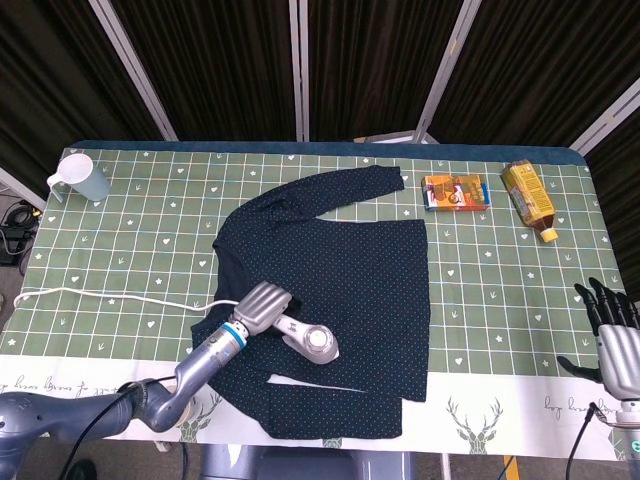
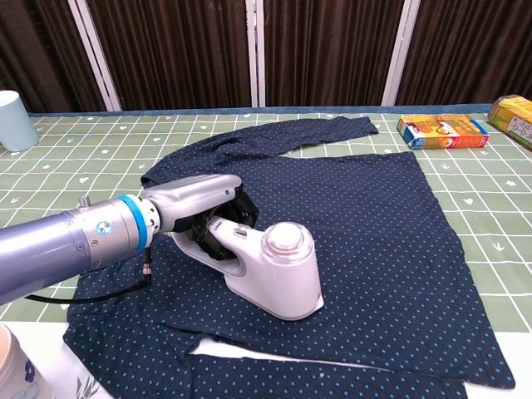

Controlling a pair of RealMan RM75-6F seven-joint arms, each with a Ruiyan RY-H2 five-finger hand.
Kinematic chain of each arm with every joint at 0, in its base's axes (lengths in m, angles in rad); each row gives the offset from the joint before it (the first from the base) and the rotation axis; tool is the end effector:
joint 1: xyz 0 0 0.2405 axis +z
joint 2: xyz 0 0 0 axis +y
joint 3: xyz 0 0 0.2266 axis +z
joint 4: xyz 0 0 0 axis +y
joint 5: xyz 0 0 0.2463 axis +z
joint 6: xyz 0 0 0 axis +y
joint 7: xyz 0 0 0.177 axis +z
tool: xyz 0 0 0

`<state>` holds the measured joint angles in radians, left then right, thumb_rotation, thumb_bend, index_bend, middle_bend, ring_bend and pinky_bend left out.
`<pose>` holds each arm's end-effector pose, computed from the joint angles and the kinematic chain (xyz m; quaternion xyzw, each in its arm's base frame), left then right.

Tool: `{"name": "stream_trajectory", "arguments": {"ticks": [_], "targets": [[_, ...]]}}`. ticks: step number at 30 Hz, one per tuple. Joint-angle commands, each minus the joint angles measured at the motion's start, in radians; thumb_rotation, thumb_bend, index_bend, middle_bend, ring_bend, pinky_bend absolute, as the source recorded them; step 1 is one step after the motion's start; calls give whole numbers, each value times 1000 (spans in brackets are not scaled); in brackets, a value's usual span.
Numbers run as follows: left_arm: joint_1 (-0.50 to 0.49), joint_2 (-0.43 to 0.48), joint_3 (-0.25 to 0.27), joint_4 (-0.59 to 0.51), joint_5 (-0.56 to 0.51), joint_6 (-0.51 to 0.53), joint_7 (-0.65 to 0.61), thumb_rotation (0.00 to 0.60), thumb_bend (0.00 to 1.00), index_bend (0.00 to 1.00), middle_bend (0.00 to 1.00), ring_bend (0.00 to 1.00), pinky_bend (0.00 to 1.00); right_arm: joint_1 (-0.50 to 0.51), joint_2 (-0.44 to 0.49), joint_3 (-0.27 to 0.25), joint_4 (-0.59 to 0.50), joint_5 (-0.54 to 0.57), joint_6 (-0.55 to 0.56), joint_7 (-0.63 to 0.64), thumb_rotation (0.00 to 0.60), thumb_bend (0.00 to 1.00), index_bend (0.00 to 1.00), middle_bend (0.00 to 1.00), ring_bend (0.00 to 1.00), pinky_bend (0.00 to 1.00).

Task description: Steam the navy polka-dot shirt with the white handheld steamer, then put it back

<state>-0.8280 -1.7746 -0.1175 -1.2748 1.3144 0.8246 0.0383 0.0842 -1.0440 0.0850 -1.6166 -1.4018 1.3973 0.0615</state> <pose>-0.0760 0.3265 -0.1505 -0.7859 -0.4110 -0.3836 0.2574 -0.3245 -0.2229 0.1360 0.5697 -0.4216 0.3599 0.6068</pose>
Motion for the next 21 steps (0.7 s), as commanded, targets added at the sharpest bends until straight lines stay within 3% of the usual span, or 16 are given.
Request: {"name": "stream_trajectory", "arguments": {"ticks": [1,21], "targets": [[2,-1,2,2,-2,3,9,600,639,923,842,769,950,-1,1,0,1,-1,1,3,600,0,0,0,0,0],[31,86,0,16,10,47,12,600,633,919,842,769,950,-8,7,-3,-8,-15,18,6,600,0,0,0,0,0]]}}
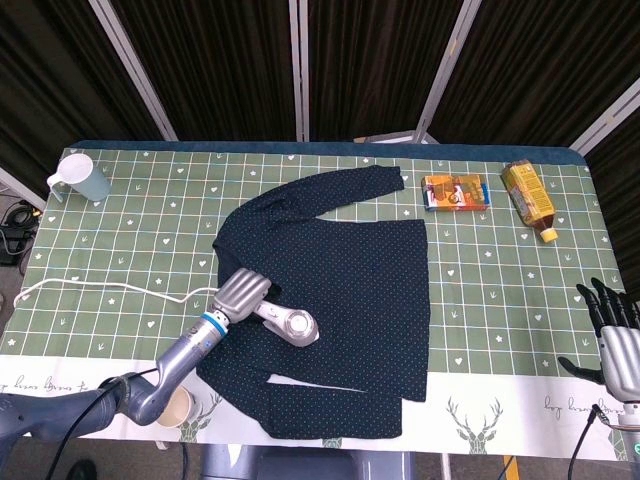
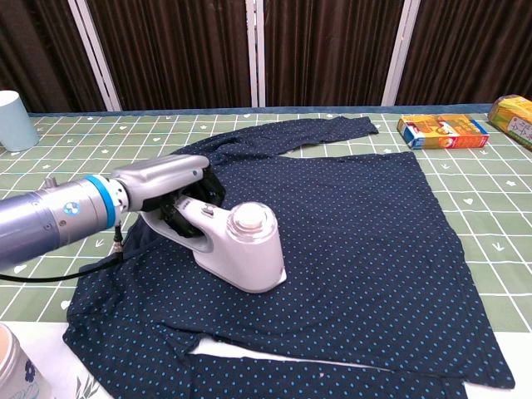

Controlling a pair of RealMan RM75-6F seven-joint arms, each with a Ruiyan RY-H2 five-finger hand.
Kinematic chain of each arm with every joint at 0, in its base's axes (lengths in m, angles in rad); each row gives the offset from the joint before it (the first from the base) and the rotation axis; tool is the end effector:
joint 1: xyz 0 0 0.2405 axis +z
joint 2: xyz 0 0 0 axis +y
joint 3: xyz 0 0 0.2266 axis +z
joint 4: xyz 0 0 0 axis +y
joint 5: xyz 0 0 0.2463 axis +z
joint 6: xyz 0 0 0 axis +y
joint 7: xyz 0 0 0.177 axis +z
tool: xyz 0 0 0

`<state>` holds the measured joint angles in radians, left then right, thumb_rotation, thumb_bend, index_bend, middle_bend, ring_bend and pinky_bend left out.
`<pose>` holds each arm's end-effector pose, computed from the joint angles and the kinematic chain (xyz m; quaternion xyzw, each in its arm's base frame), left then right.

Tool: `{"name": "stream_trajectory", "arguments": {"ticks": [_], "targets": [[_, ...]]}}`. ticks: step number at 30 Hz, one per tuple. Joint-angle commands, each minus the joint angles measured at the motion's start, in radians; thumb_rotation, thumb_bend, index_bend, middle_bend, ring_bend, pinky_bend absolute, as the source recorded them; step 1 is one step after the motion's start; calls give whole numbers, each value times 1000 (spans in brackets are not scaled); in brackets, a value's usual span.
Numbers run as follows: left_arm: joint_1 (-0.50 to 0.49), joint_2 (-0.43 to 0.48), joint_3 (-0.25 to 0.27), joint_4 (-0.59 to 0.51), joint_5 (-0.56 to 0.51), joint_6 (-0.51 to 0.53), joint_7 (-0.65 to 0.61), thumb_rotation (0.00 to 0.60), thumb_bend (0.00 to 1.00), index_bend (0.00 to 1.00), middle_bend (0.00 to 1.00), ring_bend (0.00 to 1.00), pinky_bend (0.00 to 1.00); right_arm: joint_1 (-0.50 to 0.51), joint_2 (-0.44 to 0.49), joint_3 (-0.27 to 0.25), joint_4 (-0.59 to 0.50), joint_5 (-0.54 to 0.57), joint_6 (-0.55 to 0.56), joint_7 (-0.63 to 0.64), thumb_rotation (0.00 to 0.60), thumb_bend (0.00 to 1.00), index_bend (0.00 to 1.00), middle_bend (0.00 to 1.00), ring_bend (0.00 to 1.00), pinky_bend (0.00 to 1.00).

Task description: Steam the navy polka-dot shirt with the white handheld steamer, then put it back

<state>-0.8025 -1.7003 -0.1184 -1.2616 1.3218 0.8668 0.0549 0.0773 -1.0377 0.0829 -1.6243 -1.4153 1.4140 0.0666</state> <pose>-0.1036 0.3508 -0.1202 -0.7795 -0.3858 -0.3834 0.3107 -0.3218 -0.2204 0.1382 0.5695 -0.4179 0.3659 0.6060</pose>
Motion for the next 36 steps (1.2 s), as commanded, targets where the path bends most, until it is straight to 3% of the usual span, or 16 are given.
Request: {"name": "stream_trajectory", "arguments": {"ticks": [1,19,36], "targets": [[7,16,2,6,4,7,-6,600,633,919,842,769,950,-1,1,-1,-1,-2,1,1,600,0,0,0,0,0],[34,-13,24,78,44,37,-79,600,619,918,842,769,950,0,0,-2,-3,-6,1,-3,600,0,0,0,0,0],[23,-80,21,50,60,44,-43,600,618,918,842,768,950,-1,3,-2,-5,-7,3,4,600,0,0,0,0,0]]}}
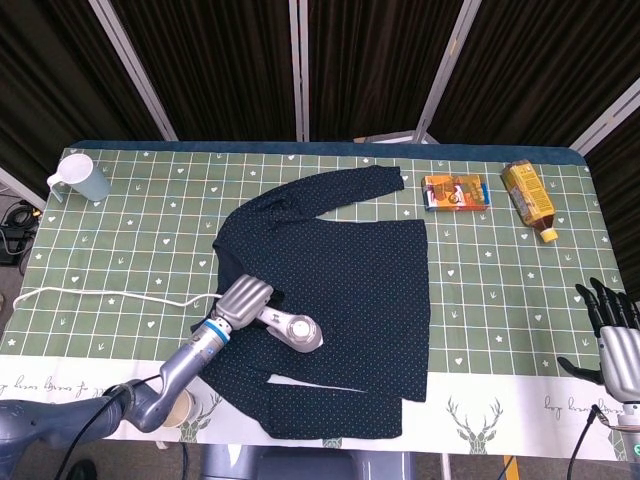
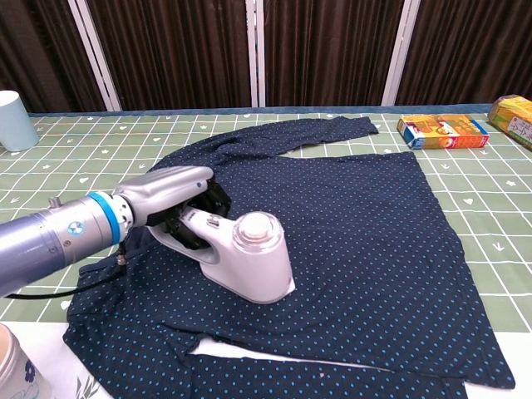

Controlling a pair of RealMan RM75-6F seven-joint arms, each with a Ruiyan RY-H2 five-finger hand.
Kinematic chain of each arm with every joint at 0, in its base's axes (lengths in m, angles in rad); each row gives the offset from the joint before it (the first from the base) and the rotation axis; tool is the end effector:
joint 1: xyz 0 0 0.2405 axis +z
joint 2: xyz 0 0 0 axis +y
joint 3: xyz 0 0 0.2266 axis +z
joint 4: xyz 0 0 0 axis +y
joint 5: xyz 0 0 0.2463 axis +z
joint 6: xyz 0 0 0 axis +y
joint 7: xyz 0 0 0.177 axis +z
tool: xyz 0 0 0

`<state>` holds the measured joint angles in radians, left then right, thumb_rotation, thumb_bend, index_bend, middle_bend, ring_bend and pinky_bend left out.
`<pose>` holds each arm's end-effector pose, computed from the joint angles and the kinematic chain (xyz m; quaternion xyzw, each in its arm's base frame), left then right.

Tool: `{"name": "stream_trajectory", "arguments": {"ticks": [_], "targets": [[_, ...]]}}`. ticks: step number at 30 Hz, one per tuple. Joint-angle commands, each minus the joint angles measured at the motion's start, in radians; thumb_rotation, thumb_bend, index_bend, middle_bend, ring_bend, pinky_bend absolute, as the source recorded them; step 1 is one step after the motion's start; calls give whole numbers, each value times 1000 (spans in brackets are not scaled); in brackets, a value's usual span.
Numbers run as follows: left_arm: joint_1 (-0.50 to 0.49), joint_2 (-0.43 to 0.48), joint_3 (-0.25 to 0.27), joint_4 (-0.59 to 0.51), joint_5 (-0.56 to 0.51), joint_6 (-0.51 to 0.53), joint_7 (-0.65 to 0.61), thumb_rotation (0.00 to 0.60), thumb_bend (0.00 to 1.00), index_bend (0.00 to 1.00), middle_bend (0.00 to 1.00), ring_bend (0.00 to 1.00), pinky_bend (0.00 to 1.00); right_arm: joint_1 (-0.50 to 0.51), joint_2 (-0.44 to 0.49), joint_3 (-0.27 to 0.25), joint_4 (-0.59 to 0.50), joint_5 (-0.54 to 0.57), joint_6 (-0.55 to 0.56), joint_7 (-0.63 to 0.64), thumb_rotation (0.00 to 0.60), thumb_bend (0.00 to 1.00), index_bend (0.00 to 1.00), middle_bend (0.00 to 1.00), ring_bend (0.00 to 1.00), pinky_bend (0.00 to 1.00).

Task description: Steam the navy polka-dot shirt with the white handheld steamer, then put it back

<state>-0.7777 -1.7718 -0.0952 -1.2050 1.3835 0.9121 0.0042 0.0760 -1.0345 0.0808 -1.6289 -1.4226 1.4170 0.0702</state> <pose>-0.1025 0.3360 -0.1361 -0.7753 -0.3891 -0.4005 0.2951 -0.3202 -0.2195 0.1382 0.5707 -0.4178 0.3682 0.6035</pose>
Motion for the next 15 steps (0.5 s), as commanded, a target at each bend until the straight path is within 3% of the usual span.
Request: {"name": "stream_trajectory", "arguments": {"ticks": [1,15], "targets": [[-3,-12,-3,-10,-3,-2,11,600,618,918,842,769,950,0,1,1,0,1,0,1,600,0,0,0,0,0],[-9,-49,-4,-21,3,2,45,600,618,918,842,769,950,-2,4,1,3,1,2,12,600,0,0,0,0,0]]}}
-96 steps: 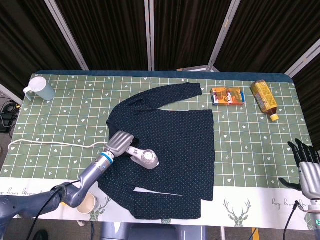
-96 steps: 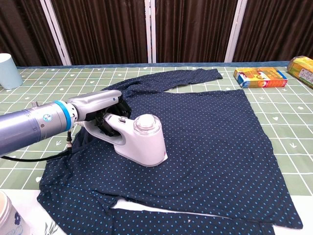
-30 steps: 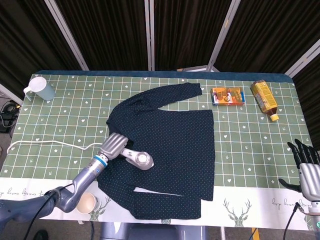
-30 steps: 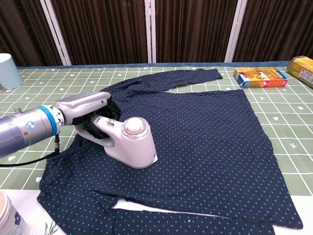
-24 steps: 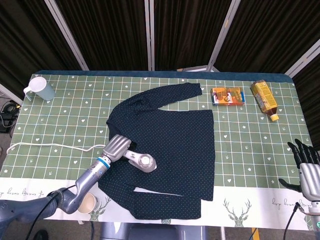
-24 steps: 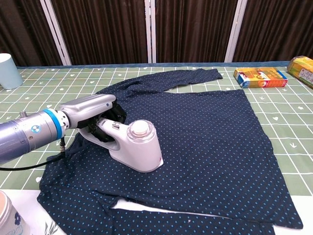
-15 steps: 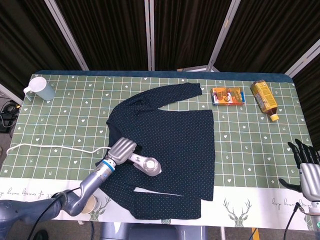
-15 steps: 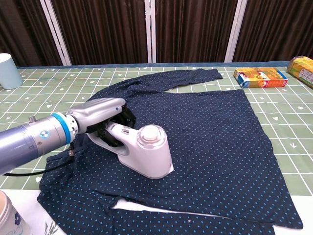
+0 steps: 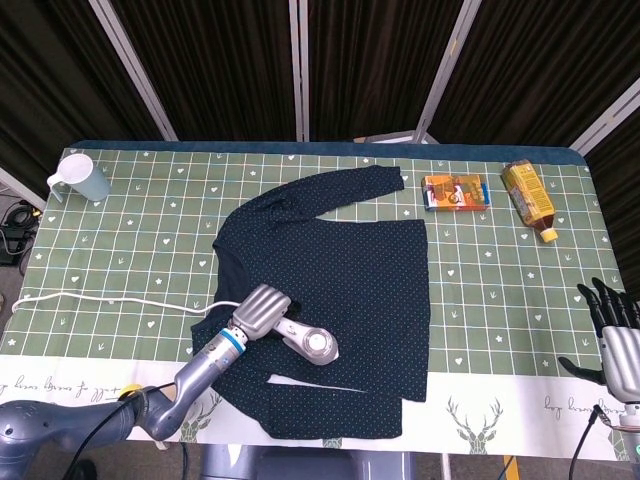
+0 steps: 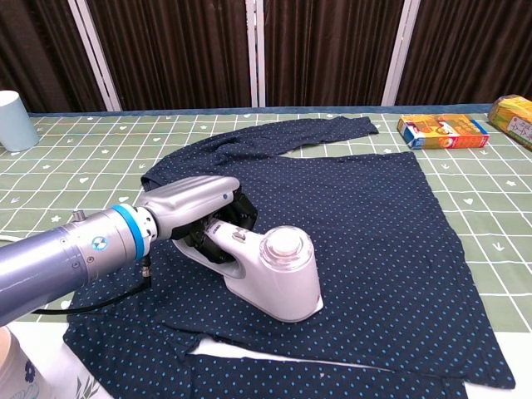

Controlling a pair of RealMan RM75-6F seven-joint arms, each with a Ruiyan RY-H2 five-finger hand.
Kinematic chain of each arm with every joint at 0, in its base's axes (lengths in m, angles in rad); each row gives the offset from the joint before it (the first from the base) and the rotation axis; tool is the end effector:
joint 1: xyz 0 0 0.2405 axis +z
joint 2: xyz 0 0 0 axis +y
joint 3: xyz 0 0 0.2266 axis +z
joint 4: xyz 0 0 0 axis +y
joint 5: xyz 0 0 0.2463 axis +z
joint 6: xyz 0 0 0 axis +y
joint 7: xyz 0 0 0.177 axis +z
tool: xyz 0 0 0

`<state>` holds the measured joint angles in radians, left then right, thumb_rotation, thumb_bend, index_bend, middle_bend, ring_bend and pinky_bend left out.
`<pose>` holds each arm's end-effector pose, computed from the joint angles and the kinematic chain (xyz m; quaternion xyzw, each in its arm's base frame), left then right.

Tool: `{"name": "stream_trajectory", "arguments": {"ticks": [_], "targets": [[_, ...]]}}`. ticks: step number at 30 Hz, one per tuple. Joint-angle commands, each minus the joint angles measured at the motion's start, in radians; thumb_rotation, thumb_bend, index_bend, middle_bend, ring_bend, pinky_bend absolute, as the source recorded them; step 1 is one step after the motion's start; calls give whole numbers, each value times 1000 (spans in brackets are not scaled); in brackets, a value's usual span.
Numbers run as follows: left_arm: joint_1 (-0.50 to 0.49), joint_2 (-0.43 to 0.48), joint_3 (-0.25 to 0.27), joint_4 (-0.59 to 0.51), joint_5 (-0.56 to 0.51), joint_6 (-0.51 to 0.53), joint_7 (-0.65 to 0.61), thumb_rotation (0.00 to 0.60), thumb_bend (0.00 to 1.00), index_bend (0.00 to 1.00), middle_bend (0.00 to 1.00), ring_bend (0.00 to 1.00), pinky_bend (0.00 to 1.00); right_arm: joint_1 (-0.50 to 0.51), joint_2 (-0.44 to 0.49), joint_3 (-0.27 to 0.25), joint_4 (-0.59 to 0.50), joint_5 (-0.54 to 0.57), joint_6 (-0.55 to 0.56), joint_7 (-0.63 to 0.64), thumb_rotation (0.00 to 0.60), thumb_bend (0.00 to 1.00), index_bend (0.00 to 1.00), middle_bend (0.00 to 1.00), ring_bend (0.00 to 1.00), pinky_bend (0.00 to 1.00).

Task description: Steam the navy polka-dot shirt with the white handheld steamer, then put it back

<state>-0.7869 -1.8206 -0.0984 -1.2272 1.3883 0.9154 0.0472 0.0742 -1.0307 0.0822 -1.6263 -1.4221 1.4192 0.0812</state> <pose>-0.0791 0.3191 -0.1511 -0.7821 -0.3830 -0.4090 0.2728 -0.3213 -0.2194 0.1405 0.5682 -0.4185 0.3703 0.6040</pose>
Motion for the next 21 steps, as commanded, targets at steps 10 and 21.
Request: {"name": "stream_trajectory", "arguments": {"ticks": [10,21], "targets": [[9,22,-3,17,-8,0,-4,600,618,918,842,769,950,-1,1,0,-1,0,1,1,600,0,0,0,0,0],[24,76,-6,47,-15,2,-38,600,618,918,842,769,950,1,-1,-1,-3,-1,-2,-5,600,0,0,0,0,0]]}}
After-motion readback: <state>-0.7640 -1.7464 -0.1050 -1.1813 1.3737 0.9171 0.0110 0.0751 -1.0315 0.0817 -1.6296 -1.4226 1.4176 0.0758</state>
